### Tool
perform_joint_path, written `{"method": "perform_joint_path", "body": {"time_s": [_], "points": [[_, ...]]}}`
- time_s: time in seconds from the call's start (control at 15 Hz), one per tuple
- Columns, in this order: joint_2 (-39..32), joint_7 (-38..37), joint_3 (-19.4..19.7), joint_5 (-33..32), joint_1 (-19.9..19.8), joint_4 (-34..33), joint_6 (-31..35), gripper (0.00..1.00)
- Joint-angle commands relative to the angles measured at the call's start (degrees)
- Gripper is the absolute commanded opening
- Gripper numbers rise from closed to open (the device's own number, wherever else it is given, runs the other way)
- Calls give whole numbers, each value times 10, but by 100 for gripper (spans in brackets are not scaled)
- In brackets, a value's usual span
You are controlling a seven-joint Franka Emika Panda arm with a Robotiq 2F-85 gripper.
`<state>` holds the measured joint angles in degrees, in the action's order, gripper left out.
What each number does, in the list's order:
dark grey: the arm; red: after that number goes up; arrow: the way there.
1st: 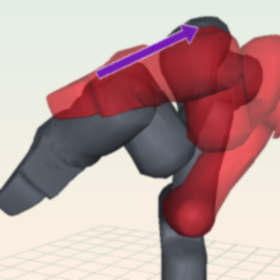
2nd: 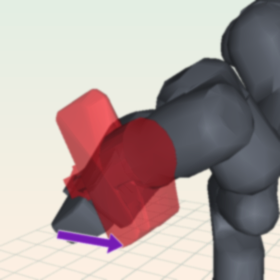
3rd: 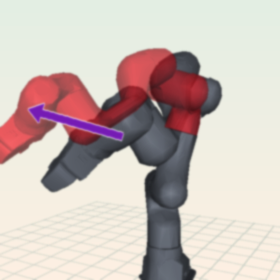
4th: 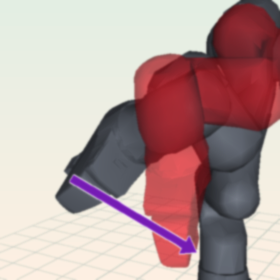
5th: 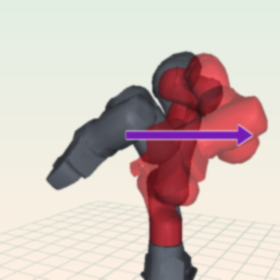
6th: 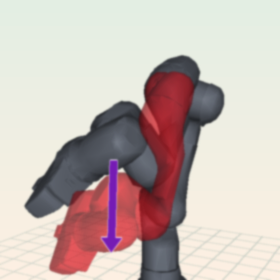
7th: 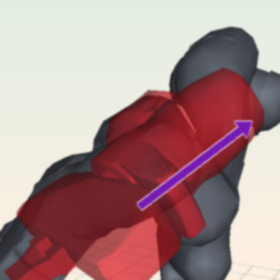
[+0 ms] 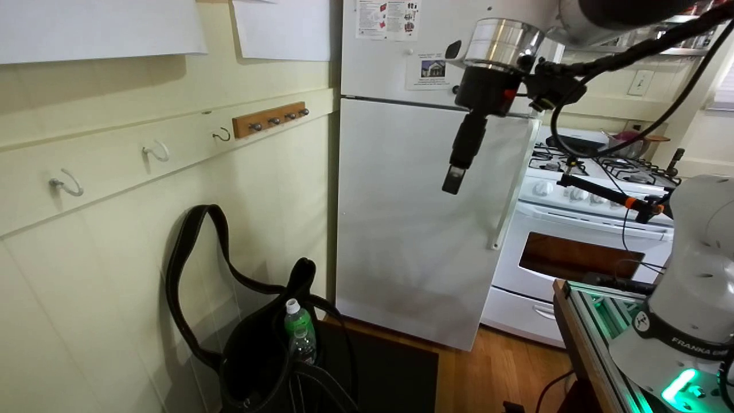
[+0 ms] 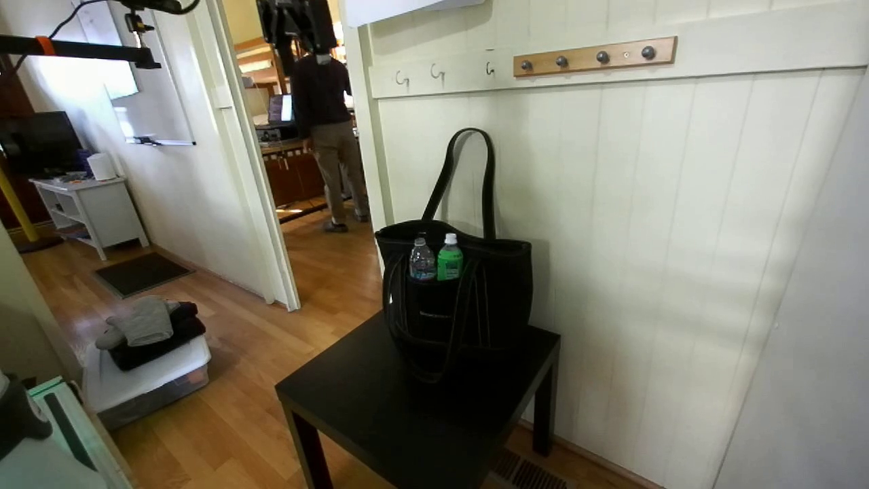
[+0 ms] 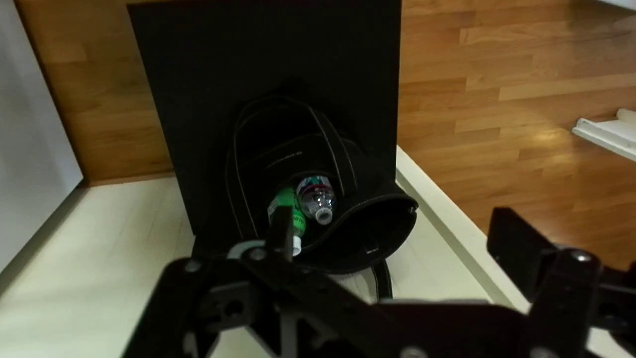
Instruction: Move the green bottle to the left
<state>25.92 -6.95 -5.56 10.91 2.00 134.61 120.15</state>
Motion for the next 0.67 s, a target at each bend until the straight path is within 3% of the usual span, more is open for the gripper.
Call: {"method": "perform_joint_path", "body": {"time_s": [0.0, 0.6], "points": [[-55, 14, 5, -25, -1, 4, 82, 100], [-70, 11, 11, -27, 4, 1, 89, 100]]}}
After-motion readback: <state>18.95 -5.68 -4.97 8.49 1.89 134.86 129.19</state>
